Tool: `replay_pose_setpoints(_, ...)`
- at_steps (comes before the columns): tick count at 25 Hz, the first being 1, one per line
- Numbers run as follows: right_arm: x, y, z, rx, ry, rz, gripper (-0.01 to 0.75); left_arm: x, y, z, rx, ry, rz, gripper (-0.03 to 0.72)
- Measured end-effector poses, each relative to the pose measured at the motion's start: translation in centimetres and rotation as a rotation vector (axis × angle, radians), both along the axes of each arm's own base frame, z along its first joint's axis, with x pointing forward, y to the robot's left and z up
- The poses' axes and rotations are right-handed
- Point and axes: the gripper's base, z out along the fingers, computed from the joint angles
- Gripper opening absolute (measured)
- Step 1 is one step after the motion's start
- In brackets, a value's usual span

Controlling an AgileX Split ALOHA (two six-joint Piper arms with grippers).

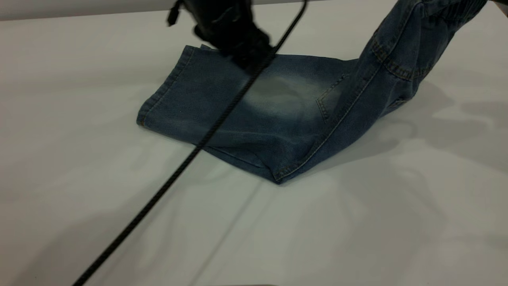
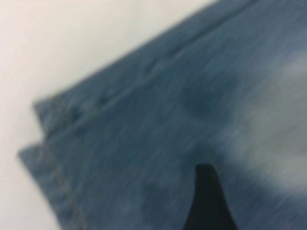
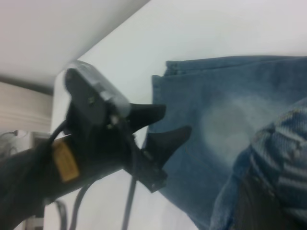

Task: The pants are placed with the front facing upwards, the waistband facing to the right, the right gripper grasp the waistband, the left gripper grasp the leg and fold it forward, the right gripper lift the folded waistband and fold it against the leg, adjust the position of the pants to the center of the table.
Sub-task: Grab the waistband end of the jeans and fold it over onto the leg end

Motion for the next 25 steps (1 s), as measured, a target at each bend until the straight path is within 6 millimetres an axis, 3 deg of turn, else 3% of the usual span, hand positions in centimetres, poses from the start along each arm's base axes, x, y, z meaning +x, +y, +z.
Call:
replay_pose_setpoints(5, -0.1, 0.2, 0.4, 0.028, -0.018, 0.013, 0.045, -0.1, 0.8, -2.5, 0.066, 0.069, 0.009, 0.441)
replay_pose_setpoints(12, 0.2, 0.6, 1.6, 0.101, -0.084, 0.062, 0.045, -1.8, -1.4, -4.3, 0.079, 0.088, -0.058, 0.441)
replay_pose_setpoints(20, 0.3, 1.2, 2.7, 0.150, -0.139, 0.142, 0.045, -3.8, -4.8, -4.2, 0.042, 0.050, -0.155, 0.441)
replay_pose_setpoints(25, 0.0, 1.7, 2.6, 0.128, -0.148, 0.184, 0.045, -2.5, -3.1, -1.7, 0.033, 0.027, -0.104, 0.441)
